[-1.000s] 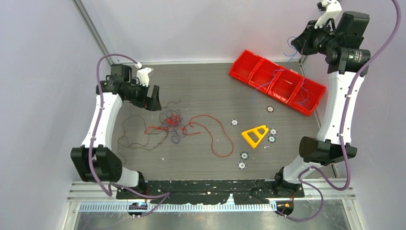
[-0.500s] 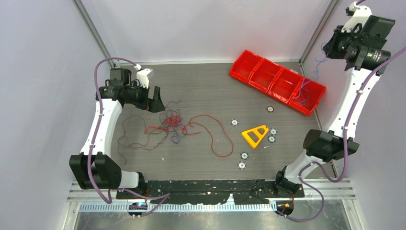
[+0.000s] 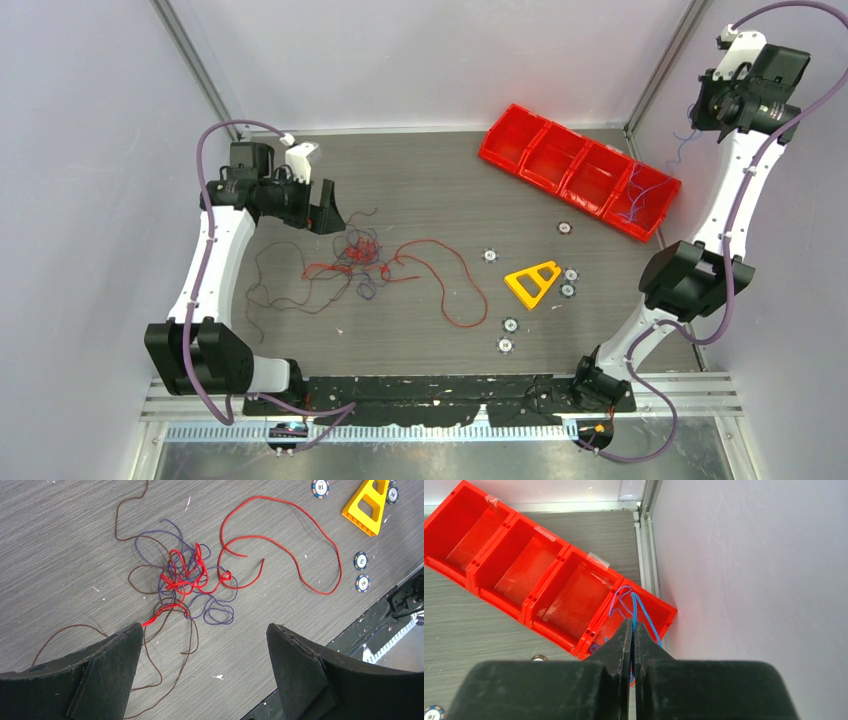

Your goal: Untangle the cables

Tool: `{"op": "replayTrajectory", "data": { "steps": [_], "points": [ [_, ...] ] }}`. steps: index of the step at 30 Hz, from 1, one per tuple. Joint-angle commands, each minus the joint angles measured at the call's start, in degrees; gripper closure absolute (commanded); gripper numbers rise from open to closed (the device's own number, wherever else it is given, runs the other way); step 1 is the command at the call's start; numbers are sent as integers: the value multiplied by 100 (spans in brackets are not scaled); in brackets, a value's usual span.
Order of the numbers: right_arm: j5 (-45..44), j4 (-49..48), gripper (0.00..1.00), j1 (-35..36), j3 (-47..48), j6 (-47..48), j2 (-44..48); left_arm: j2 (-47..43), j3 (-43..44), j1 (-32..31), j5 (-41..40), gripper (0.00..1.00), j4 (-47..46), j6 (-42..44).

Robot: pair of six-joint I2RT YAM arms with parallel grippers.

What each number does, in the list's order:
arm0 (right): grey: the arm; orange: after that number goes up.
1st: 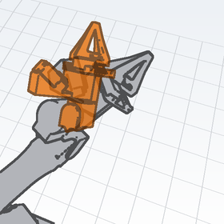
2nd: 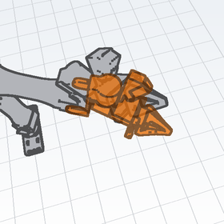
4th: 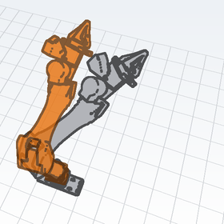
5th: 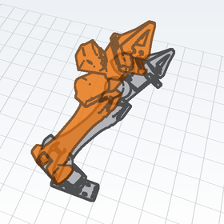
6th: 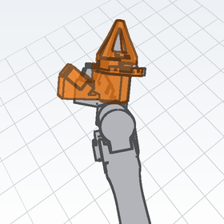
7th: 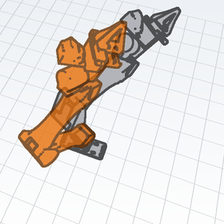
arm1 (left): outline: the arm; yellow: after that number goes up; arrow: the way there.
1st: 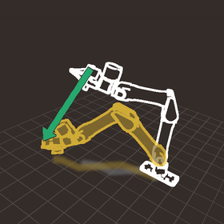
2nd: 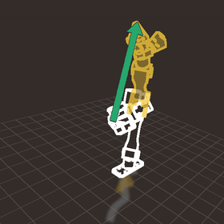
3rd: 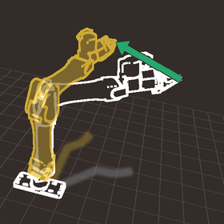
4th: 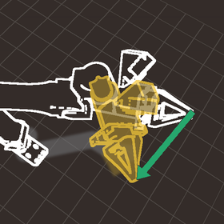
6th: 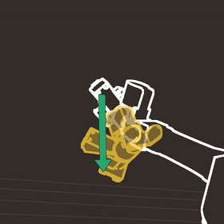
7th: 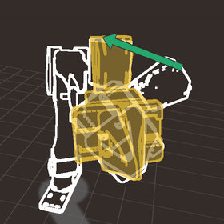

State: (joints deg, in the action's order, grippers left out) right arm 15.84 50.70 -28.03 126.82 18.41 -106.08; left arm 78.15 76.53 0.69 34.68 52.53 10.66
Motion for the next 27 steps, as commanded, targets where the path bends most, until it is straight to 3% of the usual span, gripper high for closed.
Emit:
{"op": "replayTrajectory", "data": {
  "steps": [1, 10, 21, 27],
  "points": [
    [-250, -648, 95, -129, 114, 225, 50, -162, -18, -13, 78, 4, -134, -46],
    [-170, -799, 95, -311, 543, 403, -287, -166, -53, -17, -3, 4, -42, -67],
    [416, -566, 95, -247, -948, 537, -461, -221, -158, -10, -91, 4, 142, -91],
    [280, -658, 95, -128, -1509, 697, -863, -202, -182, -16, -101, 4, 242, -108]
  ]
}}
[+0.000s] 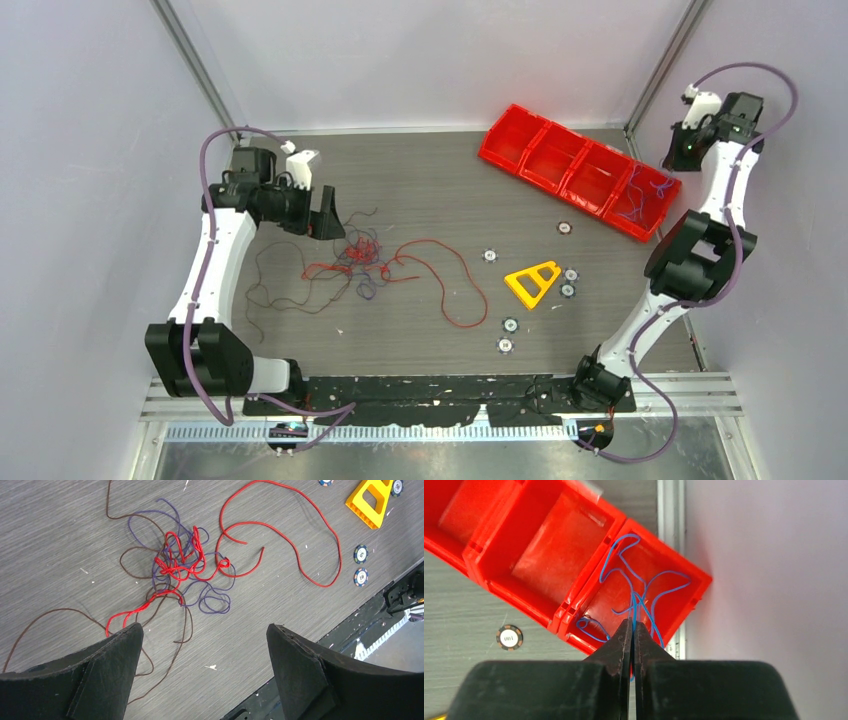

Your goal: Untangle the cables

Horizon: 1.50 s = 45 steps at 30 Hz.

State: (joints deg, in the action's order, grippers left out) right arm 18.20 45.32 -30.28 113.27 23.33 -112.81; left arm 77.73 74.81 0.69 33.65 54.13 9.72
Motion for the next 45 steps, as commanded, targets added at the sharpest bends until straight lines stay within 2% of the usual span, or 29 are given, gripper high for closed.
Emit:
{"op": "replayTrajectory", "data": {
  "steps": [1, 7, 9, 10, 11, 12, 16, 18, 22, 25, 29, 30, 33, 36, 41, 45],
  "points": [
    [22, -69, 95, 130, -162, 255, -336, -146, -10, -16, 1, 4, 107, -18],
    [-269, -8, 93, 363, -116, 471, -825, -67, 19, -14, -5, 4, 262, 88],
    [-366, 19, 81, 377, -35, 417, -924, -19, 47, -16, -10, 4, 318, 114],
    [-398, 102, 68, 380, 37, 409, -952, -6, 63, -12, -2, 4, 331, 126],
    [-460, 153, 61, 375, 76, 415, -957, 9, 81, -16, 2, 4, 329, 127],
    [-498, 269, 47, 375, 135, 417, -923, 20, 97, -16, 10, 4, 331, 126],
    [-492, 652, 27, 366, 238, 539, -460, 56, 159, -9, 83, 3, 308, 133],
    [-329, 920, 20, 365, 317, 568, -123, 52, 145, -14, 127, 4, 291, 195],
    [236, 1666, 15, 633, 342, 700, 571, 3, -79, -12, 233, 3, 122, 241],
    [398, 1902, 12, 1449, -367, 731, 1171, 28, -369, -210, 258, 4, -35, 223],
    [421, 1628, 7, 2983, -1241, 437, 1494, 203, -543, -209, 294, 5, -6, 107],
    [382, 1527, 6, 3520, -1349, 284, 1510, 243, -579, -209, 271, 6, 38, 102],
    [153, 908, 5, 4463, -1808, 113, 1454, 347, -674, -165, 243, 7, 148, 90],
    [-331, 661, 2, 5489, -1881, -61, 1170, 457, -697, 39, 247, 7, 287, -11],
    [-511, 582, 2, 6357, -2056, -584, 697, 409, -743, 243, 226, 8, 300, -85],
    [-349, 524, 5, 6480, -2132, -882, 394, 343, -799, 244, 228, 8, 235, -156]
  ]
}}
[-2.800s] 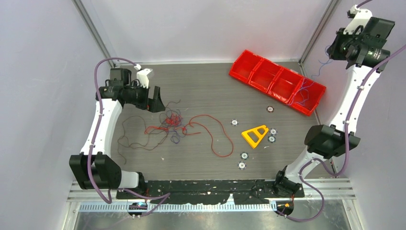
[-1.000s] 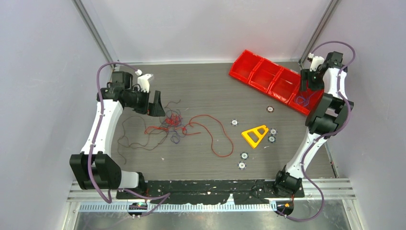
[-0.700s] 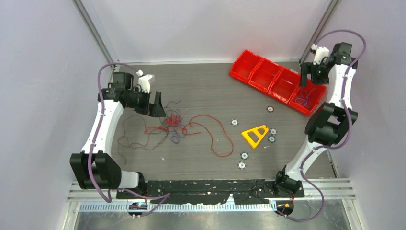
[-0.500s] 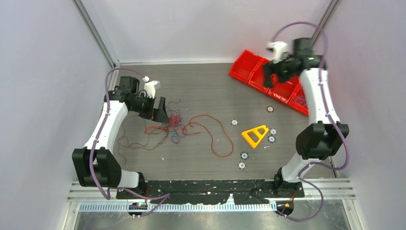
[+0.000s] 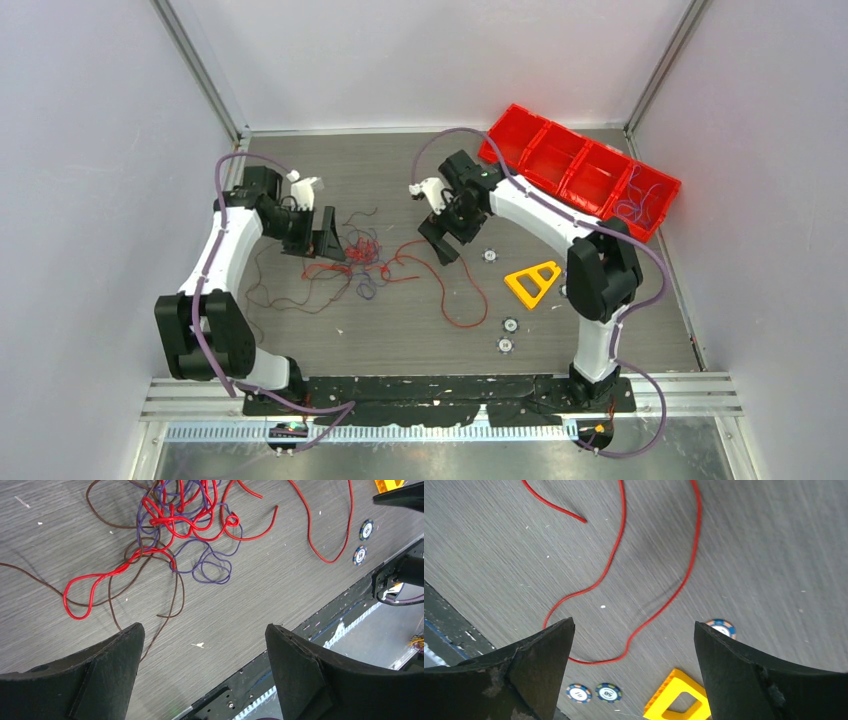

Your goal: Untangle the cables

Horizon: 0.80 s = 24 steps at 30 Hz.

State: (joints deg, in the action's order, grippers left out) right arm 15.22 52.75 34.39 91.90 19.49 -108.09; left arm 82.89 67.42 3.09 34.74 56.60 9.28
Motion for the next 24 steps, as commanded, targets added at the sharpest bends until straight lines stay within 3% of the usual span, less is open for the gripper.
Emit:
{"op": "replayTrajectory", "data": {
  "steps": [1, 8, 14, 20, 24],
  "points": [
    [-45, -230, 5, 18, -5, -529, -196, -176, -72, 7, 125, 8, -23, -133],
    [26, -298, 5, 31, -386, -1134, -413, -293, -121, 6, 80, 8, -27, -183],
    [-248, -1017, 5, 223, -963, -1732, -368, -387, -176, 6, 33, 8, 2, -163],
    [-800, -1577, 0, 682, -1073, -2009, -371, -390, -154, 0, 5, 8, -3, -180],
    [-1128, -1867, 2, 1089, -922, -2127, -583, -409, -155, 9, -36, 8, -4, -187]
  ]
}}
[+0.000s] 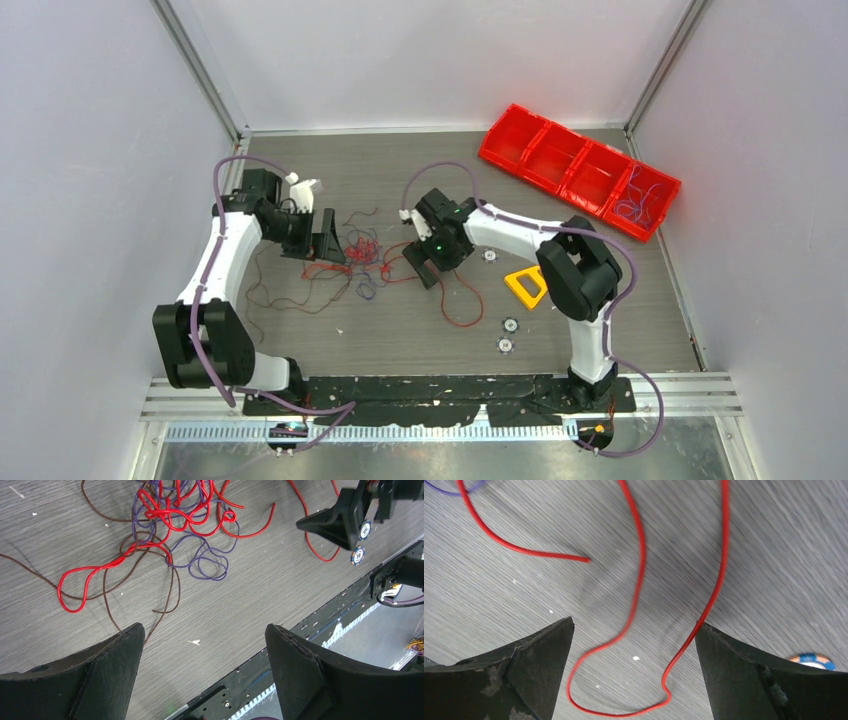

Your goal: Untangle the cables

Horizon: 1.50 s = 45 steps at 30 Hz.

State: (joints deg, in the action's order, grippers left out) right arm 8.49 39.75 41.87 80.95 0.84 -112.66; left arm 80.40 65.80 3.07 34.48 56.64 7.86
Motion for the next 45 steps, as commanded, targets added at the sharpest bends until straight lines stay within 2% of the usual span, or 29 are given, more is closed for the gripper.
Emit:
{"op": "replayTrajectory", "data": {
  "steps": [1, 5, 10, 12, 16, 24, 25, 27, 28, 29, 30, 31, 32, 34, 37, 40, 45],
  "points": [
    [-419, -596, 2, 367, 227, -278, -270, -172, -5, 14, -19, 8, -7, -40],
    [-261, -508, 0, 440, 726, -349, -804, -234, -47, 39, -29, 8, 9, -30],
    [-638, -506, 3, 552, 1155, -260, -1085, -271, -109, 78, -19, 8, -20, -41],
    [-502, -504, 1, 589, 1235, -242, -1095, -282, -123, 79, -16, 8, -23, -51],
    [-267, -710, 5, 694, 1131, 45, -1008, -271, -129, 119, -21, 8, -30, -28],
    [-723, -1029, 1, 1052, 1332, 422, -1334, -51, -53, 193, 34, 9, -67, -91],
    [-899, -1030, 5, 1067, 1337, 447, -1375, -27, -15, 201, 40, 9, -39, -94],
    [-1061, -848, 22, 1015, 1368, 456, -1516, 7, 39, 223, 46, 9, -3, -66],
    [-1069, -768, 36, 981, 1352, 458, -1575, 22, 58, 243, 42, 9, 4, -53],
    [-1001, -635, 43, 895, 1261, 477, -1584, 28, 70, 265, 46, 10, 12, -44],
    [-942, -534, 57, 842, 1197, 500, -1548, 40, 74, 279, 50, 10, 5, -48],
    [-935, -483, 64, 746, 1031, 565, -1518, 58, 73, 284, 50, 11, -11, -40],
    [-827, -393, 77, 646, 946, 618, -1420, 87, 55, 287, 55, 12, -24, -34],
    [-690, -267, 92, 503, 591, 849, -1199, 140, -16, 268, 71, 13, -120, -38],
    [-634, -183, 94, 348, 320, 1050, -675, 315, -108, 96, -122, 13, -283, -9],
    [-609, -120, 94, 197, 243, 1224, -175, 697, -75, -203, -760, 13, -297, 115],
    [-912, -98, 95, -99, 470, 1510, 671, 1517, 112, -254, -1565, 19, -129, 164]
  ]
}}
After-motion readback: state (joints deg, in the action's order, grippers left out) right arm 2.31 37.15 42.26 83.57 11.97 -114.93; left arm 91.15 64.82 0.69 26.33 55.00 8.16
